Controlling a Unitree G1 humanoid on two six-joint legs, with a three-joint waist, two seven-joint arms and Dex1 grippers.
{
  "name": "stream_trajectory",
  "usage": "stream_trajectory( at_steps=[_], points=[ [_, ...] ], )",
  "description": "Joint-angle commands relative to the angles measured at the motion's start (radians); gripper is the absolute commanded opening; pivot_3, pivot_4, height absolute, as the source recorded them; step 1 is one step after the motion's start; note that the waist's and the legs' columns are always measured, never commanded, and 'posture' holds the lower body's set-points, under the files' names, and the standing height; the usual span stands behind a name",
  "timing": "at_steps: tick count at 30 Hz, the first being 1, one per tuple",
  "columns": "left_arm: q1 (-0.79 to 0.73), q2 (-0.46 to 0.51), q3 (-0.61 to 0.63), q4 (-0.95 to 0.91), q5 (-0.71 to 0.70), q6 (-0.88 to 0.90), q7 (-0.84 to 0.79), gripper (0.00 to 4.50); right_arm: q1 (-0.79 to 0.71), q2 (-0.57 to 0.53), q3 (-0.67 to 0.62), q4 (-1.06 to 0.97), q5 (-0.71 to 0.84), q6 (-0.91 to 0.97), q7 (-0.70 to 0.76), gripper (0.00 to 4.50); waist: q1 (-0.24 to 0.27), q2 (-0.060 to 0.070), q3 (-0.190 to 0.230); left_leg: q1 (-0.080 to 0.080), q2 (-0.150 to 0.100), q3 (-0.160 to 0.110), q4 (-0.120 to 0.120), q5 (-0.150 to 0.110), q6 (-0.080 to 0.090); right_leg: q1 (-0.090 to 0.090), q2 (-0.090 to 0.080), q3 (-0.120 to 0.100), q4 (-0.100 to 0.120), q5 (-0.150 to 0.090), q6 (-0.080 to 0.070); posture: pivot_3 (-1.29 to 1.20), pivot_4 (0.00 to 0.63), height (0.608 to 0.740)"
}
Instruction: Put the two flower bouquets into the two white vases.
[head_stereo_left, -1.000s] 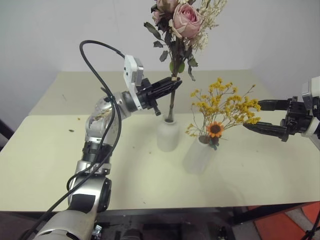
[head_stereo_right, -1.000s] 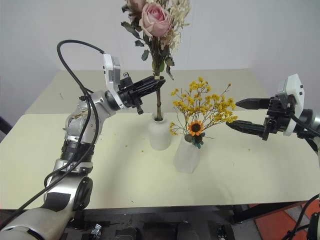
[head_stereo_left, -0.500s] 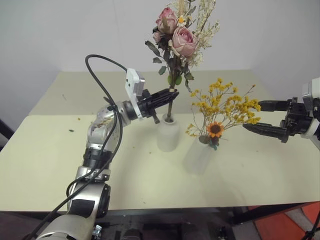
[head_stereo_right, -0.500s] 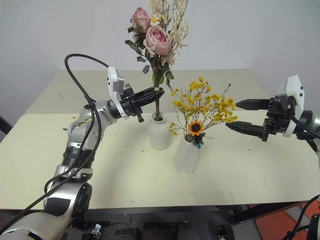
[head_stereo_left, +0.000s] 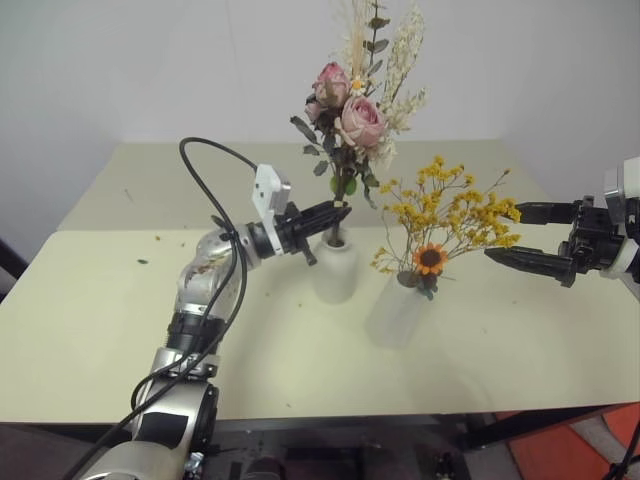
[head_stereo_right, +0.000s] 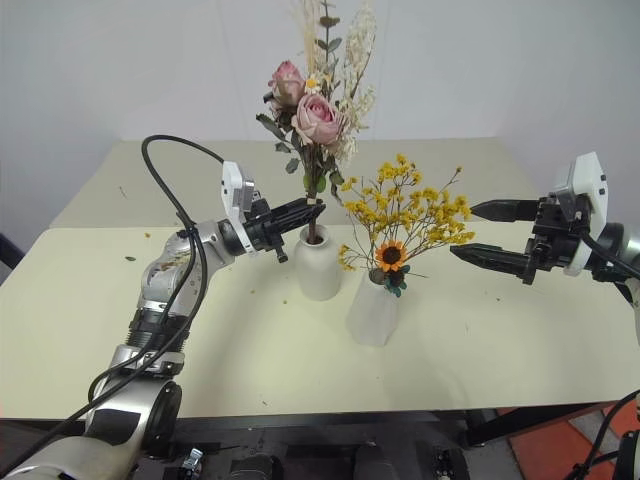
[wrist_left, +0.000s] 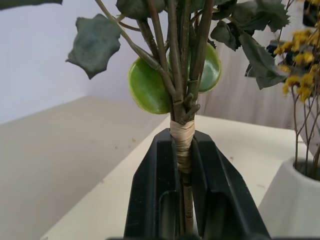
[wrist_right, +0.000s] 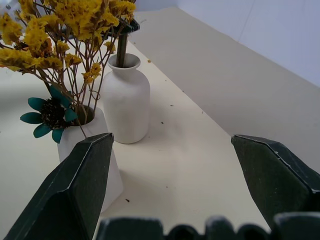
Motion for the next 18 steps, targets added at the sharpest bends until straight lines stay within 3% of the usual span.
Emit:
stream_trajectory(
  at_steps=[1,5,18],
  points=[
    [-0.003,-0.003,-0.005,-0.059,-0.005,-0.013,0.001,0.10,-0.004,-0.004,-0.048,-0.026,0.013,-0.011,-0.008,4.45,0.000,0.000,0.000,0.000,0.000,0.000,0.000,0.000,0.000,0.000,0.000,0.000,0.000,0.000,0.000,0.00,0.150,0.740],
    [0.003,-0.005,-0.012,-0.066,-0.002,-0.008,0.005,0.10,-0.002,-0.003,-0.048,-0.029,0.014,-0.011,-0.010,4.45,0.000,0.000,0.000,0.000,0.000,0.000,0.000,0.000,0.000,0.000,0.000,0.000,0.000,0.000,0.000,0.00,0.150,0.740],
    [0.017,0.046,0.002,-0.156,-0.026,0.044,0.010,4.10,-0.009,0.002,-0.038,-0.023,0.009,-0.018,-0.008,4.45,0.000,0.000,0.000,0.000,0.000,0.000,0.000,0.000,0.000,0.000,0.000,0.000,0.000,0.000,0.000,0.00,0.150,0.740]
  ],
)
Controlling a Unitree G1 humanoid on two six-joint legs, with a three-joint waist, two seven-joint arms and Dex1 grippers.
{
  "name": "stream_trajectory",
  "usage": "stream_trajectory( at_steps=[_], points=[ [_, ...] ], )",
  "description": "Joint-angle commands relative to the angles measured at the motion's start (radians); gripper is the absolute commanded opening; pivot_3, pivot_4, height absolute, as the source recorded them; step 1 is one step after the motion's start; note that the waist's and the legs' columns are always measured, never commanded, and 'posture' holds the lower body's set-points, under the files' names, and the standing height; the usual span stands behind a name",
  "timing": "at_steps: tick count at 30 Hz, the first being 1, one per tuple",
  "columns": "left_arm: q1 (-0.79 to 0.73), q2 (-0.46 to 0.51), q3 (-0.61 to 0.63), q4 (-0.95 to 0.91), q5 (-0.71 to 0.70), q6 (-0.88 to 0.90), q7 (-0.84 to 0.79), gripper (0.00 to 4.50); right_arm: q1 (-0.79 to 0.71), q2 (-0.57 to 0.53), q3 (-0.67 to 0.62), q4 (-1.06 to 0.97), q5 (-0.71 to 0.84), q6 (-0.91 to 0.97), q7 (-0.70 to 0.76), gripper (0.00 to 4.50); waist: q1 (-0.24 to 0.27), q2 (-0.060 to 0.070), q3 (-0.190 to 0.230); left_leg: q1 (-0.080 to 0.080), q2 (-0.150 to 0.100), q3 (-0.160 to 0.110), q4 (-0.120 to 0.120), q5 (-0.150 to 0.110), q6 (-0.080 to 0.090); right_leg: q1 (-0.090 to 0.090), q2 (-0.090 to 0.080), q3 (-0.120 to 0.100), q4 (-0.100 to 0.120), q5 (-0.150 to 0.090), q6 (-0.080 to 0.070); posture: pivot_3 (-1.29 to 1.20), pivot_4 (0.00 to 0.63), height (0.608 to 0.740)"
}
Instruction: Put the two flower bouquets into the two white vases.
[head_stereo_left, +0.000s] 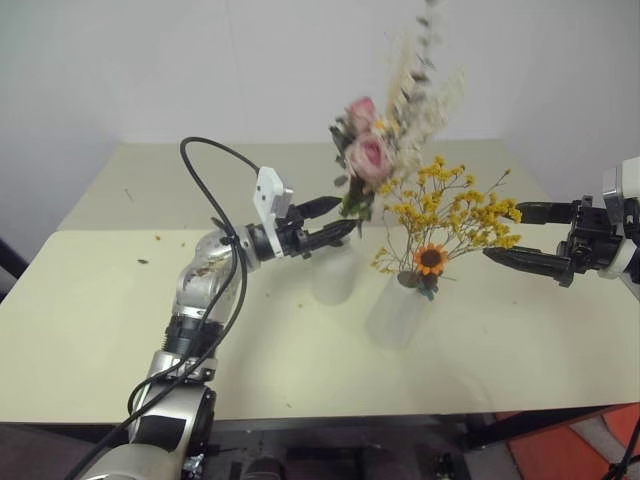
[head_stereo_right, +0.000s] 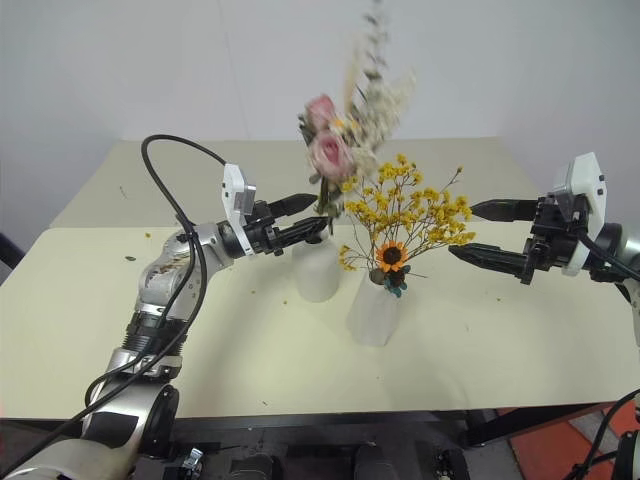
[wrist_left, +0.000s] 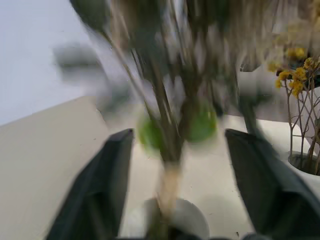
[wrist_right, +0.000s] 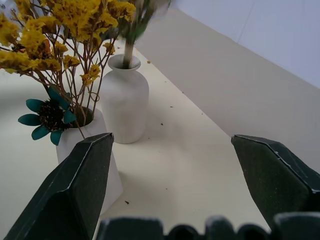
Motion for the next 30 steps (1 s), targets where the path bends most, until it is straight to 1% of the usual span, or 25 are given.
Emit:
stream_trajectory(
  at_steps=[1,2,5,10,15,21,26,30],
  points=[
    [0.013,0.027,0.020,-0.094,-0.030,0.027,0.002,4.28,-0.011,-0.001,-0.037,-0.015,0.008,-0.018,0.000,4.45,-0.001,0.000,0.000,0.000,0.000,0.000,0.000,0.000,0.000,0.000,0.000,0.000,0.000,0.000,0.000,0.00,0.150,0.740],
    [0.019,0.035,0.022,-0.112,-0.033,0.038,0.005,4.47,-0.012,0.000,-0.036,-0.013,0.007,-0.019,0.001,4.45,-0.001,0.000,0.000,0.000,0.000,0.000,0.000,0.000,0.000,0.000,0.000,0.000,0.000,0.000,0.000,0.00,0.150,0.740],
    [0.048,0.070,0.027,-0.175,-0.042,0.071,0.012,4.47,-0.009,0.001,-0.036,-0.016,0.007,-0.020,0.001,4.45,-0.002,0.000,0.000,0.000,0.000,0.000,0.000,0.000,0.000,0.000,0.000,0.000,0.000,0.000,0.000,0.00,0.150,0.740],
    [0.106,0.159,0.069,-0.278,-0.081,0.133,0.014,4.47,-0.005,0.002,-0.037,-0.015,0.006,-0.020,0.003,4.45,-0.002,0.000,0.000,0.000,0.000,0.000,0.000,0.000,0.000,0.000,0.000,0.000,0.000,0.000,0.000,0.00,0.150,0.740],
    [0.176,0.296,0.148,-0.341,-0.118,0.159,-0.022,4.47,-0.010,-0.002,-0.033,-0.001,-0.001,-0.021,0.008,4.45,-0.003,0.000,0.000,0.001,0.000,0.000,0.000,0.000,0.000,0.000,0.000,0.000,0.000,0.000,0.000,0.00,0.150,0.740],
    [0.293,0.471,0.272,-0.342,-0.160,0.132,-0.131,4.47,0.015,-0.006,-0.049,0.006,-0.004,-0.023,0.010,4.45,-0.002,0.001,0.000,0.001,0.001,0.000,0.000,0.000,0.000,0.000,0.000,0.000,0.000,0.000,0.000,0.00,0.150,0.740],
    [0.413,0.577,0.354,-0.380,-0.184,0.141,-0.190,4.47,0.065,-0.002,-0.081,-0.016,0.006,-0.016,-0.004,4.45,0.000,0.001,0.001,0.000,0.002,0.001,0.000,0.000,0.000,0.000,0.000,0.000,0.000,0.000,-0.001,0.00,0.150,0.740],
    [0.516,0.608,0.428,-0.421,-0.198,0.151,-0.181,4.47,0.139,0.008,-0.134,-0.057,0.022,-0.006,-0.033,4.45,0.001,0.001,0.001,0.000,0.002,0.001,0.000,0.000,0.000,0.000,0.000,-0.001,0.000,-0.001,-0.001,0.00,0.150,0.740]
  ],
)
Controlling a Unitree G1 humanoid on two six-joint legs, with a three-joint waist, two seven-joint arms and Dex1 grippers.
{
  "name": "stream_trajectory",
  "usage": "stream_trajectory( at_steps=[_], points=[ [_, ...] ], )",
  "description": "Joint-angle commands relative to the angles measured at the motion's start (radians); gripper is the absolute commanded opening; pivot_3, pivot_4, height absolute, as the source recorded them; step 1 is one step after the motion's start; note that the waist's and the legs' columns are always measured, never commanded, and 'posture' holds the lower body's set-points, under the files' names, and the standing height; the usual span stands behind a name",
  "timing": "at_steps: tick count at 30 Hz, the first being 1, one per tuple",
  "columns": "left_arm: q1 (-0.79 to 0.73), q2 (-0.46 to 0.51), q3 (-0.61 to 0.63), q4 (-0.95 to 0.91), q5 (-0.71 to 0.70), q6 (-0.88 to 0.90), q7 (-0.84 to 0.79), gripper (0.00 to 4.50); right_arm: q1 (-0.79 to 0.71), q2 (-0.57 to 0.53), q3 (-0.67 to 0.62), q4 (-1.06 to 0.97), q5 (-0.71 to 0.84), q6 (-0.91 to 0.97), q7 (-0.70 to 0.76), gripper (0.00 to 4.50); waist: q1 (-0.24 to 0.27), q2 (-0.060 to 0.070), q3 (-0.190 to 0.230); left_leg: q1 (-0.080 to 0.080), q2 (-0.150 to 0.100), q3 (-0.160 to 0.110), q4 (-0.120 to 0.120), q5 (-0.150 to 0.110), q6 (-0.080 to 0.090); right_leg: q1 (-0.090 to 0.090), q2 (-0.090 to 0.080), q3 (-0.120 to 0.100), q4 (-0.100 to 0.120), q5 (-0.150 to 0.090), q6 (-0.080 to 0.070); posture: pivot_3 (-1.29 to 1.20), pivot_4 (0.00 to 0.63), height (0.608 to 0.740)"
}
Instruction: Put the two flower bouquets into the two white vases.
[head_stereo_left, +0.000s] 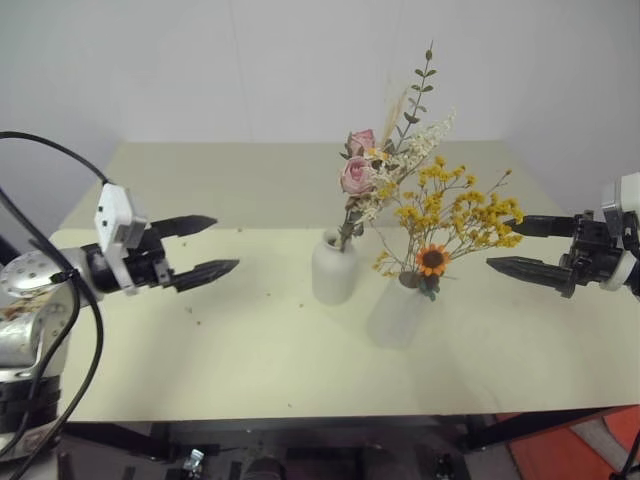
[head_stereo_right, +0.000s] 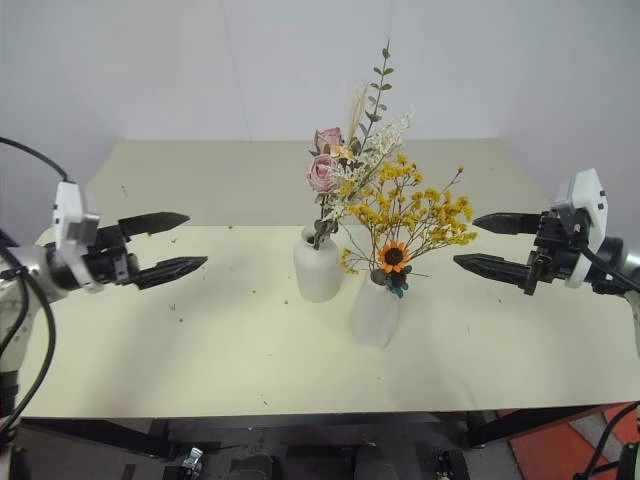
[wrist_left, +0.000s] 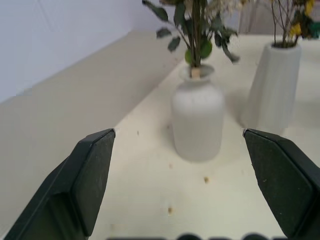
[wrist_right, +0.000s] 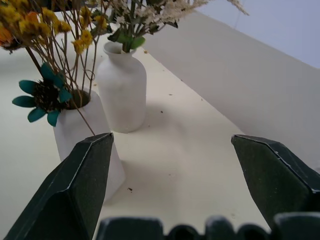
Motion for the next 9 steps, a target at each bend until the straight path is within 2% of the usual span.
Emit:
stream_trajectory(
  at_steps=[1,9],
  points=[
    [0.060,0.025,0.088,-0.066,-0.042,0.005,0.005,4.47,0.050,0.004,-0.096,-0.062,0.032,0.001,-0.032,4.45,0.000,0.000,0.000,0.000,0.000,0.000,0.000,0.000,0.000,0.000,0.000,0.000,0.000,0.000,0.000,0.00,0.150,0.740],
    [0.213,-0.050,0.161,-0.201,-0.080,-0.003,0.110,4.47,0.283,0.073,-0.204,-0.238,0.080,0.016,-0.084,4.45,0.001,0.000,0.000,0.001,0.001,0.000,0.000,0.000,0.000,0.001,0.000,0.000,0.000,0.000,0.000,0.00,0.150,0.740]
  ],
)
